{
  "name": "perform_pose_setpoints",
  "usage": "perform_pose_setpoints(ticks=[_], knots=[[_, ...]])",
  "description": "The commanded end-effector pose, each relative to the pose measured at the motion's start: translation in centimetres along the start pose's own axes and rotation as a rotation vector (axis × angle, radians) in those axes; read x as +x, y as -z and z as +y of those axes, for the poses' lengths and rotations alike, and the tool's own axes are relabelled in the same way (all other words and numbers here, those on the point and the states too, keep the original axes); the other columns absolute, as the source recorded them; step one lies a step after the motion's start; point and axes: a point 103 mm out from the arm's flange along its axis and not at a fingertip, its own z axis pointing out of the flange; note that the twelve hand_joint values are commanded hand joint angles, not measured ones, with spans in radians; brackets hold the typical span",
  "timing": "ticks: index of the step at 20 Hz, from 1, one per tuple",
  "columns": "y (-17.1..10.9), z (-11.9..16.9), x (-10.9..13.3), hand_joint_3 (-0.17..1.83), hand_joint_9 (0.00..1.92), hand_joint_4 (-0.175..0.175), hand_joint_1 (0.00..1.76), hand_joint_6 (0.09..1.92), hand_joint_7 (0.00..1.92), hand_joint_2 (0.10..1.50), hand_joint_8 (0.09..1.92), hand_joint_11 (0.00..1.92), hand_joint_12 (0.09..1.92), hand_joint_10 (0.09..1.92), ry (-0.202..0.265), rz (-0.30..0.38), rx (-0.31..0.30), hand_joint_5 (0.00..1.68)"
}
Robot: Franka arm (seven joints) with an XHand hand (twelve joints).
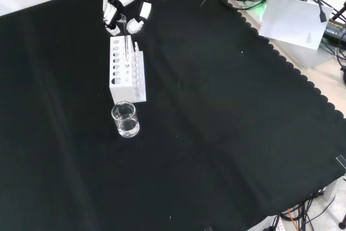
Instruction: Take the glass rod from the white test tube rack.
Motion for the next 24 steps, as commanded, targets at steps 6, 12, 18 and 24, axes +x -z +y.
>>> perform_pose_setpoints(ticks=[6,12,18,24], knots=[[-0.5,1.0,0.5,0.24,1.48,-0.175,1.08,1.25,0.96,1.1,0.9,1.5,0.88,0.87,0.01,0.045,-0.046,0.76],[0.4,0.9,1.4,0.03,1.65,-0.145,1.25,1.01,1.07,1.11,1.06,1.74,0.6,0.86,0.03,0.058,-0.162,0.9],[3.7,-0.4,2.8,0.65,1.66,-0.175,1.27,0.9,1.17,0.77,1.21,1.67,0.58,0.88,0.041,0.052,-0.34,1.01],[7.4,-1.7,4.0,0.6,1.66,-0.175,1.3,0.75,1.12,0.78,1.22,1.65,0.64,0.85,0.034,0.012,-0.343,1.05]])
